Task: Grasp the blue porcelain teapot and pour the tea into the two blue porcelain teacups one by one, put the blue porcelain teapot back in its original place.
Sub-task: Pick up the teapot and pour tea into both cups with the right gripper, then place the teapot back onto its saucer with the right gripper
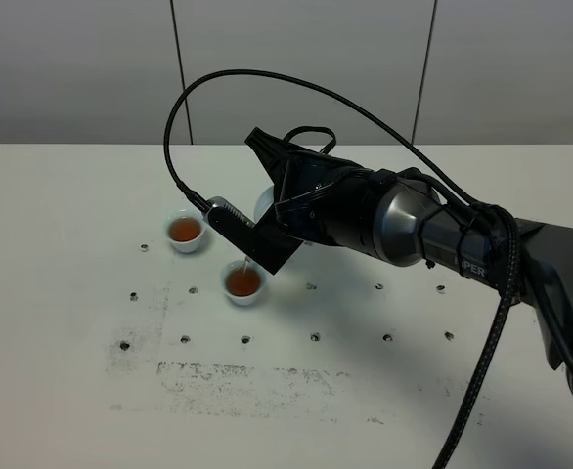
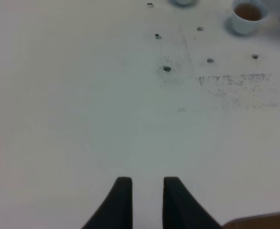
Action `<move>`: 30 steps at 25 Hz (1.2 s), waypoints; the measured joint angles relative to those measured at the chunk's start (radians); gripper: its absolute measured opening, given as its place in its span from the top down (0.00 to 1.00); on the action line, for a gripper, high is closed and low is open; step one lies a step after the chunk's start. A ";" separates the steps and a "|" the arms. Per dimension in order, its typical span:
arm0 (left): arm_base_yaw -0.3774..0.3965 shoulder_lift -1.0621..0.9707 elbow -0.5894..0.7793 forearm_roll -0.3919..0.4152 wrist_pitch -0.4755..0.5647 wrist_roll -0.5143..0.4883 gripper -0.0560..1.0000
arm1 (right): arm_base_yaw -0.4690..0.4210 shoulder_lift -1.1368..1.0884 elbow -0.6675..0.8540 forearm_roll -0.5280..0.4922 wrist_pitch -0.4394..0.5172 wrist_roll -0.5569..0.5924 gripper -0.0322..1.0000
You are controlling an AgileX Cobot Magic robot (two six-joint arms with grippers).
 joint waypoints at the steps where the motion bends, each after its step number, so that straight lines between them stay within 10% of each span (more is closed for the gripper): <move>1: 0.000 0.000 0.000 0.000 0.000 0.000 0.74 | -0.002 0.000 0.000 0.016 0.000 0.000 0.91; 21: 0.000 0.000 0.000 0.000 0.000 0.000 0.74 | -0.110 -0.093 0.000 0.708 0.004 0.013 0.91; 30: 0.000 0.000 0.000 0.000 -0.001 0.000 0.74 | -0.110 -0.293 0.232 0.948 -0.050 0.253 0.91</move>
